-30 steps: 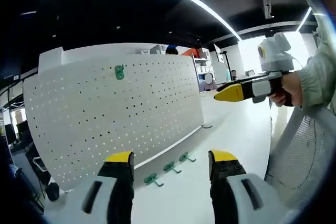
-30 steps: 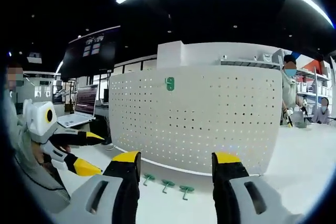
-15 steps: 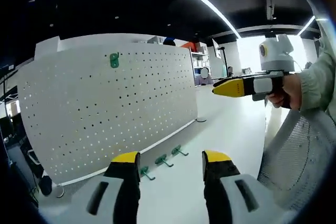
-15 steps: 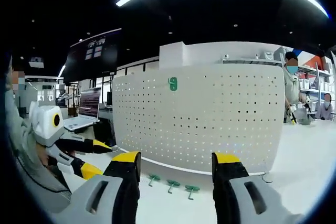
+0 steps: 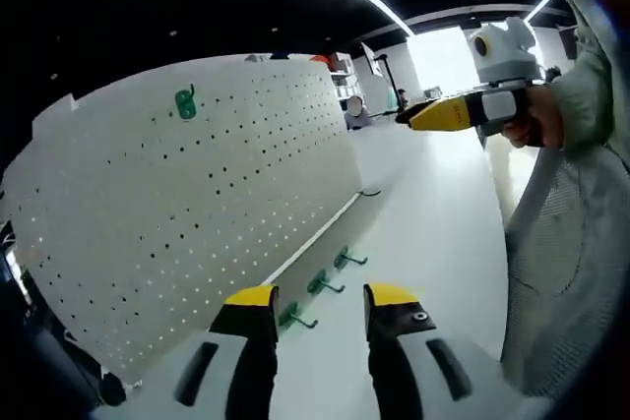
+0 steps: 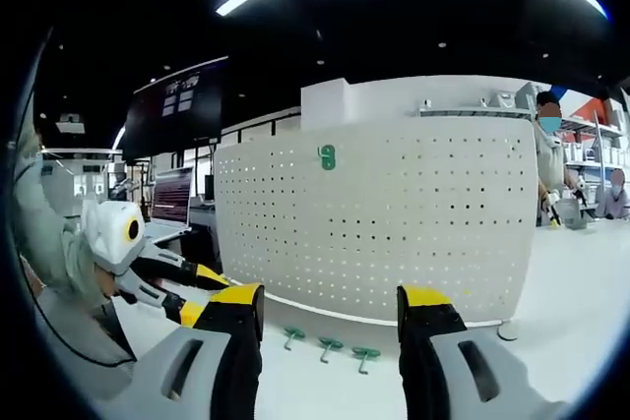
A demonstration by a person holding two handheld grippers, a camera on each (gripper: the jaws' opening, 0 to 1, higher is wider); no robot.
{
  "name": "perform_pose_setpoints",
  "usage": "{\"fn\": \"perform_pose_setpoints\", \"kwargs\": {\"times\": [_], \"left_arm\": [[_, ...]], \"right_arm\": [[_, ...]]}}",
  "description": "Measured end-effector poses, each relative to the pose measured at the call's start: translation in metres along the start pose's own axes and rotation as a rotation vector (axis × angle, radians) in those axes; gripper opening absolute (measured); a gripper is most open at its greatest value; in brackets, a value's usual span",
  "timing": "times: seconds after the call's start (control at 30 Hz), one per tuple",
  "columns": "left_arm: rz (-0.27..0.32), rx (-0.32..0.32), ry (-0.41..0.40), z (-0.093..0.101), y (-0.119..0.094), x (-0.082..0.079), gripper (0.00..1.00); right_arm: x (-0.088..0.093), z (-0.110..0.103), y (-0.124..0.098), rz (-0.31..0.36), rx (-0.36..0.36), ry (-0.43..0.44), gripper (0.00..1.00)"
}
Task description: Insert the hook assembly into the mounting plate slot until the hook locks in place.
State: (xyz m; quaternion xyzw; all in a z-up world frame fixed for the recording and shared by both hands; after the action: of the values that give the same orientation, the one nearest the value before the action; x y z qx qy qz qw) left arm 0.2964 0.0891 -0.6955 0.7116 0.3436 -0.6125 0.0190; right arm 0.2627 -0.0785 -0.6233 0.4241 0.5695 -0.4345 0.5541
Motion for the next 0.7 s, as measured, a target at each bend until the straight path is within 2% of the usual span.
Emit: {"fn": "perform_pose_setpoints", "kwargs": {"times": [0.4, 0.7], "left_arm": [[-0.130, 0.063, 0.038, -0.033, 0.034, 0.037, 0.32], [-0.190, 0.119, 0.058, -0.045, 0.050, 0.054, 0.33]], "right_arm": [[0.003, 0.006, 0.001, -0.015, 0.020, 0.008, 0.52], [0.005, 0.009, 0.002, -0.023, 0.034, 0.016, 0.52]]}}
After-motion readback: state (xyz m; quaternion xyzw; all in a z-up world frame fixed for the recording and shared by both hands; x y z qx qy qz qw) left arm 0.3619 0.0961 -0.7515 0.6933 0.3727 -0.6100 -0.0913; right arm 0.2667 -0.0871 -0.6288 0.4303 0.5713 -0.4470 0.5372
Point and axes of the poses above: the point that each gripper's makers call its tool centre point, and the gripper's own axes: y roughly forward along the fingers, z roughly to its right, x roughly out of its underside, the point moved 2 cm from there along -y, roughly backward along the fingers, and after that the axes turned 10 degrees about x, right-handed, at the moved point
